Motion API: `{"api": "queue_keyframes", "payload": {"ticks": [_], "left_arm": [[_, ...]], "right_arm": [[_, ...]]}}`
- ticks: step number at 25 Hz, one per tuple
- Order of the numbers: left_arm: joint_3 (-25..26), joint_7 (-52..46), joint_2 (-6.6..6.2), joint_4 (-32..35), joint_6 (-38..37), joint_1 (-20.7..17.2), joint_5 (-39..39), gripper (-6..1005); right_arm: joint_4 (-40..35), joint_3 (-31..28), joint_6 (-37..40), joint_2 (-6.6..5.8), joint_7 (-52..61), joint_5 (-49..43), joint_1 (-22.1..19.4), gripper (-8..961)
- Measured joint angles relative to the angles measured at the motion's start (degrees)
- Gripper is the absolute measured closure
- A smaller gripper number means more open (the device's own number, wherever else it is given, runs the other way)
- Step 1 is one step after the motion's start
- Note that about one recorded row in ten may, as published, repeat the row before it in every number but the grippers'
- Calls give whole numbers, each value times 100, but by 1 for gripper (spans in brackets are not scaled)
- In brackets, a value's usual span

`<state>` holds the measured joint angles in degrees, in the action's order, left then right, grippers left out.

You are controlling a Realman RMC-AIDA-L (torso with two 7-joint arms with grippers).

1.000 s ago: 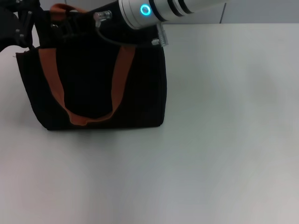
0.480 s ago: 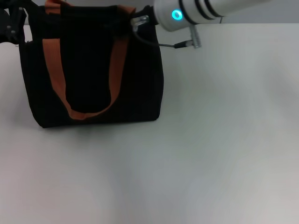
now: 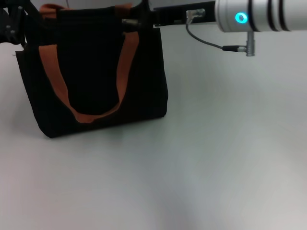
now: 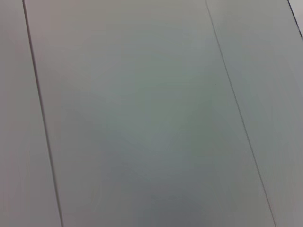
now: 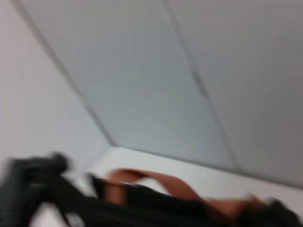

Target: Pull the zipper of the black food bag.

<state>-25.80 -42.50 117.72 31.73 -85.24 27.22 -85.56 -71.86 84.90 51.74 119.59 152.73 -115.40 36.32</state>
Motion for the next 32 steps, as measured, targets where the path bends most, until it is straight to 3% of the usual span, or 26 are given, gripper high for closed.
{"api": "queue_keyframes", "payload": {"ticks": [2,3,6,9,11,12,13,17,20,22,25,27,29,32], "left_arm": [[10,10,17,-27,40,-5,3,858],[15,17,33,-34,58,-18,9,858],[28,85,66,-113,90,-106,62,856],[29,113,67,-244,95,-158,91,854],[29,106,64,-286,111,-185,117,853],[29,95,62,-307,125,-199,131,853],[29,68,60,-325,164,-209,144,852],[20,-286,48,-350,339,-225,147,850],[17,-438,44,-351,344,-242,142,848],[14,-597,45,-344,338,-298,145,847],[-63,-1076,12,-244,359,-356,49,845],[-280,-1983,-156,83,347,-432,-375,844],[-329,-2366,-223,214,336,-456,-524,843],[-418,-3780,-528,849,260,-545,-1262,731]], "right_arm": [[1,-188,159,3,-1597,1349,-428,902],[1,-188,159,3,-1597,1349,-428,893],[141,-508,560,0,-3224,2639,-866,863],[1010,-1037,2010,-40,-5110,3931,-1096,809],[1341,-1219,2454,-46,-5483,4045,-1076,740],[2090,-1589,3452,-63,-6360,4084,-1001,706],[2090,-1589,3452,-63,-6360,4084,-1001,672],[3408,-1845,4496,-218,-8035,3469,-929,535],[3638,-1848,4472,-221,-8320,3131,-946,432],[3856,-1862,4257,-189,-8518,2765,-934,208],[3938,-1862,4142,-155,-8589,2641,-921,180],[3984,-1853,4095,-136,-8701,2584,-920,161],[3997,-1854,4090,-133,-8749,2583,-921,161],[4011,-1868,4045,-125,-8792,2580,-922,161]]}}
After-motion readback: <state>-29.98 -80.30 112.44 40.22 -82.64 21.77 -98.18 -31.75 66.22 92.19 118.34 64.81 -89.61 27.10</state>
